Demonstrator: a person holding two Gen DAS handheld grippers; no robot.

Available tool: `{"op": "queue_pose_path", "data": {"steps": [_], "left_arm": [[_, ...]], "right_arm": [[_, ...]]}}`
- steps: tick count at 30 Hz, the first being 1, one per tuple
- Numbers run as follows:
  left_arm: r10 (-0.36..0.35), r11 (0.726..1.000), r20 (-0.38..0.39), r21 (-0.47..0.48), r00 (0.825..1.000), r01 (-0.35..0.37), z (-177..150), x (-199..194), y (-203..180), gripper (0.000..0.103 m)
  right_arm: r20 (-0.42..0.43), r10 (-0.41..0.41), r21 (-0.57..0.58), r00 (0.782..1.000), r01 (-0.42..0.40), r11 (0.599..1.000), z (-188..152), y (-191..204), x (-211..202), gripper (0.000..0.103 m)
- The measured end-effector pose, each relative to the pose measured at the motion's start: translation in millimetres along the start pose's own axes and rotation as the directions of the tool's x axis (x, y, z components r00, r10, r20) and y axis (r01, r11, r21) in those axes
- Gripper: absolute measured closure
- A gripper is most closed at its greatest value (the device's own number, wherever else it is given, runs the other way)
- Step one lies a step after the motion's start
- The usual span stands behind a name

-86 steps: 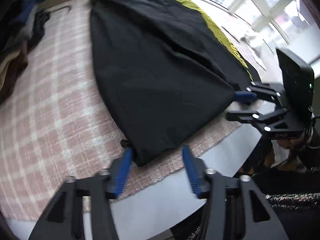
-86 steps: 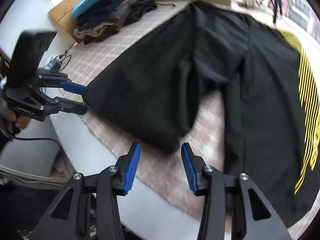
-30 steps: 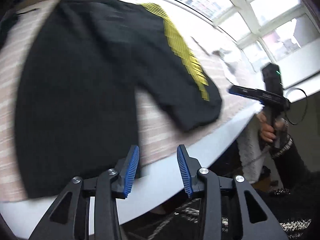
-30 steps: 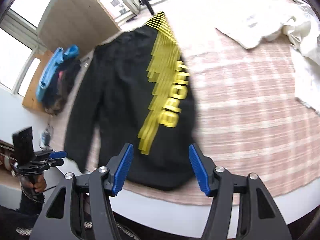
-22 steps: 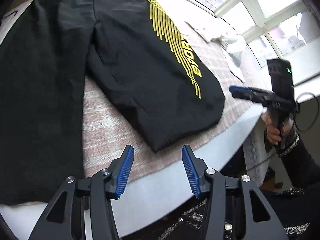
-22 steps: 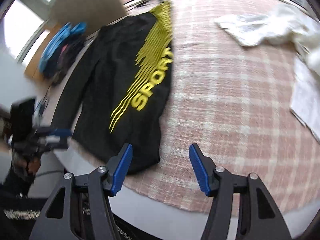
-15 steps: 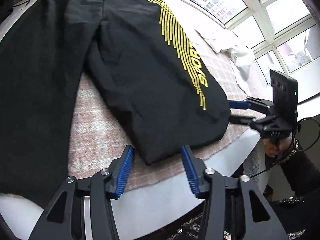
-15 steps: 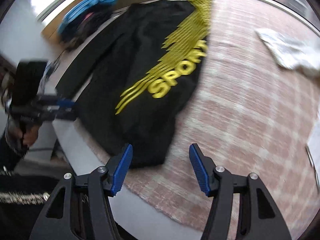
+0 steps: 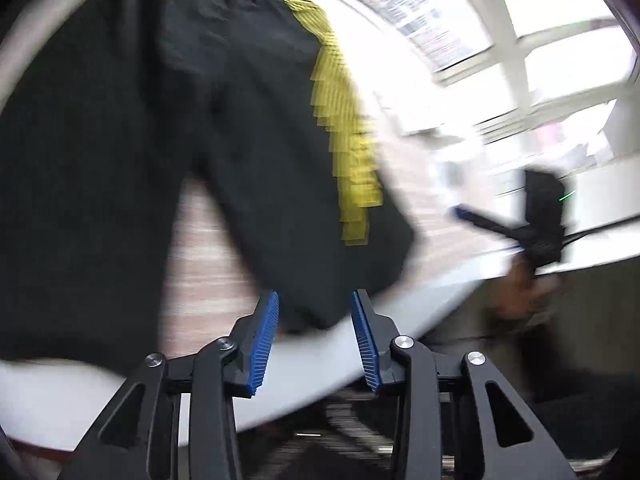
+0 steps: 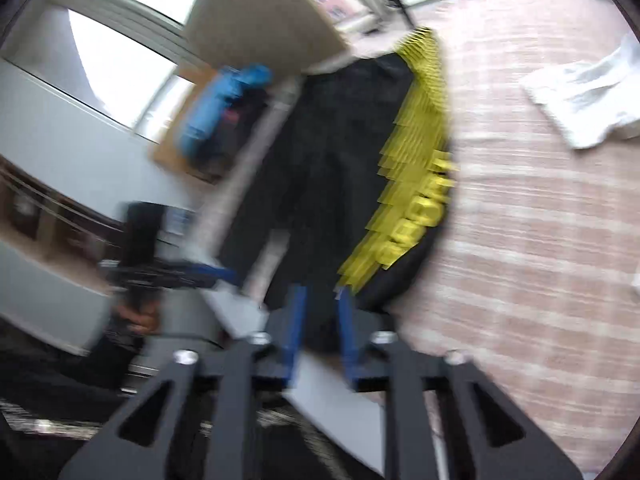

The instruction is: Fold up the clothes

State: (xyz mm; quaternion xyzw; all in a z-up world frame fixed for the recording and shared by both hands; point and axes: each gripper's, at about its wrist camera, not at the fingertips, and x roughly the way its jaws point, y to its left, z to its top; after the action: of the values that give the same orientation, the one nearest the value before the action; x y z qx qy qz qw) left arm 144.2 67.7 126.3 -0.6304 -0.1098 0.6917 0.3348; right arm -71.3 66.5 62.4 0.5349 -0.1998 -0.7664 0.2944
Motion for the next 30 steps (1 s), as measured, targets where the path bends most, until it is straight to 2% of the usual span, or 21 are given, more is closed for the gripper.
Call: {"op": "queue_pose_path", "data": {"steps": [3,6,8,10,11,12,14,16,17,19,20,21,23,26,30], "left_arm": [[0.021,0.999,-0.019,0.024,1.000,-0.021,-10.2,14.6,-3.7,0.063],[0.096,0.992,-0.052,0.084,0.994,-0.091,-19.8,36.2,-12.4,0.055],[0.099,0.991,-0.067,0.095,0.993,-0.092,-22.6,48.6,-15.1,0.055],[0.096,0.991,-0.075,0.101,0.993,-0.089,-24.3,53.4,-16.3,0.061],[0.092,0.991,-0.075,0.100,0.993,-0.085,-24.4,49.5,-15.6,0.078],[0.088,0.992,-0.075,0.099,0.993,-0.080,-24.5,45.5,-14.8,0.100],[0.080,0.993,-0.076,0.097,0.994,-0.072,-24.7,37.5,-13.3,0.100],[0.071,0.993,-0.076,0.095,0.995,-0.064,-24.9,29.6,-11.8,0.098],[0.067,0.994,-0.076,0.094,0.995,-0.060,-25.0,25.6,-11.0,0.097],[0.058,0.994,-0.077,0.092,0.995,-0.051,-25.1,17.6,-9.5,0.085],[0.054,0.995,-0.077,0.091,0.996,-0.047,-25.2,13.6,-8.7,0.081],[0.067,0.994,-0.072,0.087,0.995,-0.061,-26.6,9.8,-6.7,0.078],[0.111,0.992,-0.037,0.067,0.993,-0.109,-24.4,-7.0,5.5,0.078],[0.172,0.985,0.022,0.026,0.985,-0.172,-10.4,-38.2,28.0,0.078],[0.269,0.961,0.087,0.035,0.959,-0.273,32.4,-93.5,60.9,0.076]], "right_arm": [[-0.058,-0.092,-0.020,0.994,0.091,0.996,-6.3,-8.1,18.8,0.057],[-0.115,-0.174,-0.092,0.978,0.164,0.982,-20.8,-10.0,36.1,0.051],[-0.139,-0.204,-0.116,0.969,0.189,0.975,-26.1,-7.2,46.9,0.051],[-0.150,-0.223,-0.133,0.963,0.204,0.970,-28.7,-5.3,54.5,0.051],[-0.142,-0.220,-0.133,0.965,0.202,0.970,-27.1,-5.4,55.0,0.053],[-0.135,-0.218,-0.134,0.967,0.200,0.971,-25.6,-5.4,55.6,0.072],[-0.129,-0.198,-0.118,0.972,0.183,0.976,-22.0,-4.9,52.8,0.099],[-0.119,-0.165,-0.131,0.979,0.149,0.980,-24.8,0.2,46.8,0.099],[-0.124,-0.153,-0.151,0.980,0.133,0.979,-26.4,4.5,41.9,0.097],[-0.174,-0.149,-0.184,0.973,0.116,0.976,-27.2,10.3,33.9,0.089],[-0.180,-0.163,-0.191,0.970,0.129,0.973,-25.7,11.2,29.1,0.069],[-0.175,-0.185,-0.196,0.967,0.150,0.969,-23.4,12.2,23.4,0.059],[-0.113,-0.187,-0.189,0.976,0.164,0.968,-16.1,14.4,6.2,0.059],[-0.003,-0.114,-0.142,0.993,0.113,0.983,10.6,24.6,-12.6,0.059],[0.136,-0.087,-0.108,0.987,0.102,0.989,63.6,63.2,-8.9,0.059]]}}
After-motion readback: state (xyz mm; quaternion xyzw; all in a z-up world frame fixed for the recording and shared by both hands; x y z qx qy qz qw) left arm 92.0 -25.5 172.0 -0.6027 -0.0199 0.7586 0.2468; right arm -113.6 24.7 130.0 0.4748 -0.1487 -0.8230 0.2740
